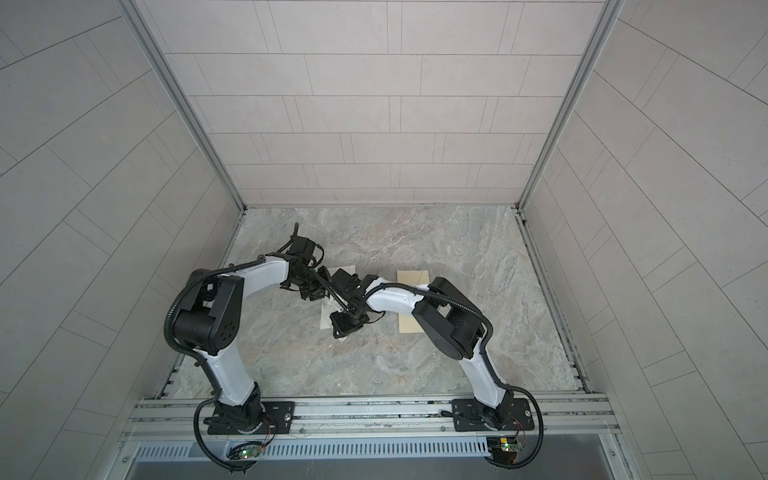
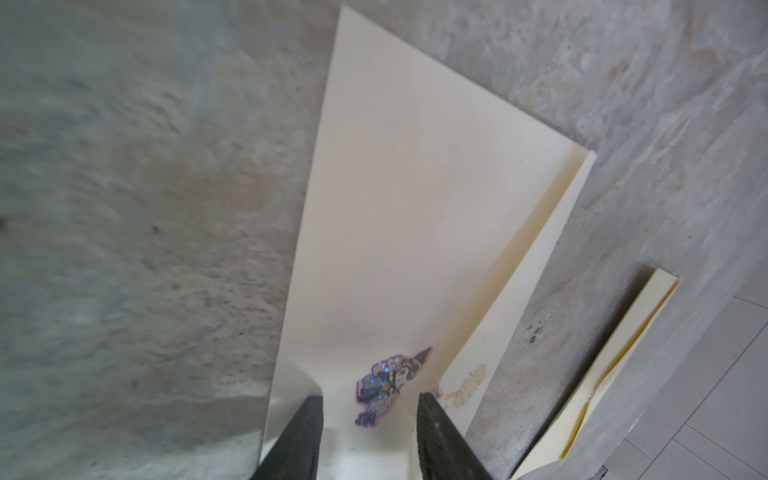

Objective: Place the letter into the envelope and seal it
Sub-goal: 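Press the glue stick into the cap between both grippers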

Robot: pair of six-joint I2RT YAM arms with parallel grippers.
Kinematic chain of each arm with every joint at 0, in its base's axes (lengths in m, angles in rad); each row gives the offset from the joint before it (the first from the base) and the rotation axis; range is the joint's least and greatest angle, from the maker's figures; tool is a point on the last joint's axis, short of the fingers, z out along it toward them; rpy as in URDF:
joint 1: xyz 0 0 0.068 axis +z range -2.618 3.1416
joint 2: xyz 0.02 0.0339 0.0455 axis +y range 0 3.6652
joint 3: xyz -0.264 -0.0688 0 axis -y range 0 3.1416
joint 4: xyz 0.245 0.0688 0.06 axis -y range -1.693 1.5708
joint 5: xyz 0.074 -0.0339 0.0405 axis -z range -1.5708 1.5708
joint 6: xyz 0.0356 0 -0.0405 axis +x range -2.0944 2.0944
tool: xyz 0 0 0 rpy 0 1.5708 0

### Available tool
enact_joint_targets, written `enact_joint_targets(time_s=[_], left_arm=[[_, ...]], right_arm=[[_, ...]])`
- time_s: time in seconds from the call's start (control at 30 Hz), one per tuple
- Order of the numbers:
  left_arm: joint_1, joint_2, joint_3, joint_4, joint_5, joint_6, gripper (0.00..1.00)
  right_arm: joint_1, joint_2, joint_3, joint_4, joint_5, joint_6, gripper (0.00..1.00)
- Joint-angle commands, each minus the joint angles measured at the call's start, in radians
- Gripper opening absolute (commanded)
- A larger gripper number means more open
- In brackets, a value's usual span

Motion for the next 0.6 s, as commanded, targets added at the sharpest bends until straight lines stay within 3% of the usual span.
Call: enact_joint_targets(time_s=[0.0,0.27,0.57], left_arm=[[-0.006,0.046,-0.053,-0.038,0.008,-0.019,0.46],[-0.006,0.047,-0.065,-0.050,0.009,-0.009,0.46],[-0.024,0.043,-0.073,-0.047,0.020,0.001,0.46]], right_arm=[[-0.018,0.017,0.011,0.036,-0.027,0.014,0.02],[-0.053,0.025,-0.004,0.056,-0.012,0.063,0.02],[-0.055,0.093,0.073,-0.059,0.014,0.076,0.02]])
